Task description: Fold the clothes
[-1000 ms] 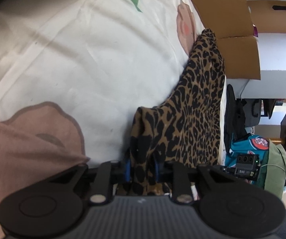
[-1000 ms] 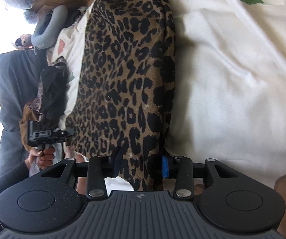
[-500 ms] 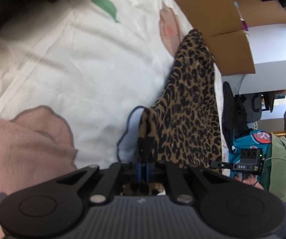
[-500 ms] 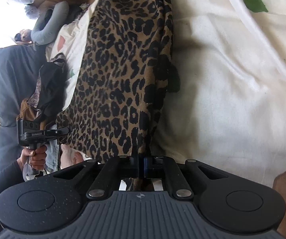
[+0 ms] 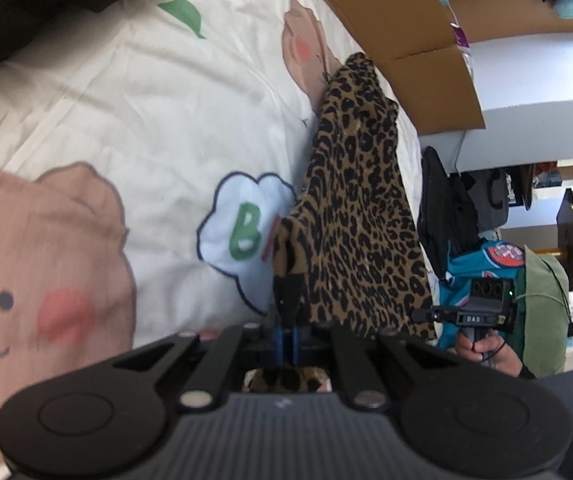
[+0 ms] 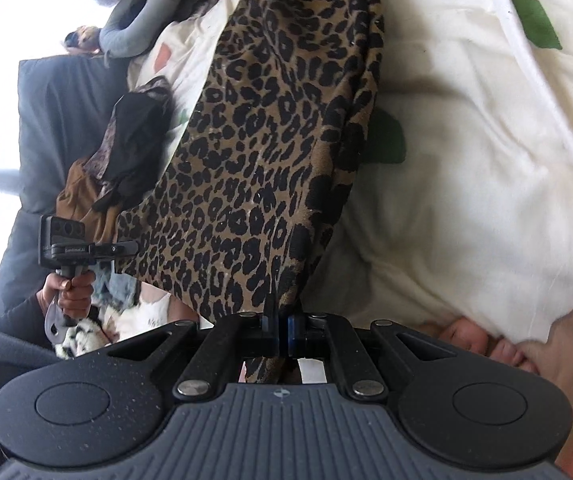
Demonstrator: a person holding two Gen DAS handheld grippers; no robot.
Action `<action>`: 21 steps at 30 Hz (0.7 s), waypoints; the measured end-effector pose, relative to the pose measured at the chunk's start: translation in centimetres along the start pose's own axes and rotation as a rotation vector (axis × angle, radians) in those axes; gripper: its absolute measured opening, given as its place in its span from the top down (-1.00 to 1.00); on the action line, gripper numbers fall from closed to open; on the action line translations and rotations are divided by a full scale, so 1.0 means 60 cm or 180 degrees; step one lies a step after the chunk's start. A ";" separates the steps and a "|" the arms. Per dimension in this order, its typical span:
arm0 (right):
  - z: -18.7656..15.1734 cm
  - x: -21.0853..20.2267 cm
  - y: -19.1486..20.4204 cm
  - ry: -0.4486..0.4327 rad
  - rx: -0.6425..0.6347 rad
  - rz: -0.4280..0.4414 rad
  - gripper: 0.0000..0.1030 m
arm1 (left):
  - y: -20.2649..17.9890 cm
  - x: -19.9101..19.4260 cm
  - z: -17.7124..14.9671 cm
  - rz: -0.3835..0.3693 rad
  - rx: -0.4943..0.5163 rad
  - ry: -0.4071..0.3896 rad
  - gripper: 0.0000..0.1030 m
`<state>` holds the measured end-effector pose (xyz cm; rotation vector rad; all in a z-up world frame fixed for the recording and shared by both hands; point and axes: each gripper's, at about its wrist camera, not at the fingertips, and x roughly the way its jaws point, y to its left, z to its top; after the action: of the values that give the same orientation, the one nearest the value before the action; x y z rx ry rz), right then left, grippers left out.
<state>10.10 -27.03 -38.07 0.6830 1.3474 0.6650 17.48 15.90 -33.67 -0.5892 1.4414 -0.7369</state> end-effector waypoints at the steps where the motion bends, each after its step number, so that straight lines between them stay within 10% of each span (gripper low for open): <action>1: -0.004 -0.004 0.001 0.0020 -0.0010 0.0023 0.98 | -0.003 -0.005 -0.004 -0.0006 -0.0004 0.0011 0.91; 21: -0.018 -0.015 -0.020 -0.0262 0.0262 0.0074 0.98 | -0.019 0.007 0.011 -0.0016 -0.0179 -0.0198 0.91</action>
<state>9.01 -28.40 -38.52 0.7853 1.2980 0.5963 18.01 14.76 -33.05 -0.6539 1.4072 -0.6779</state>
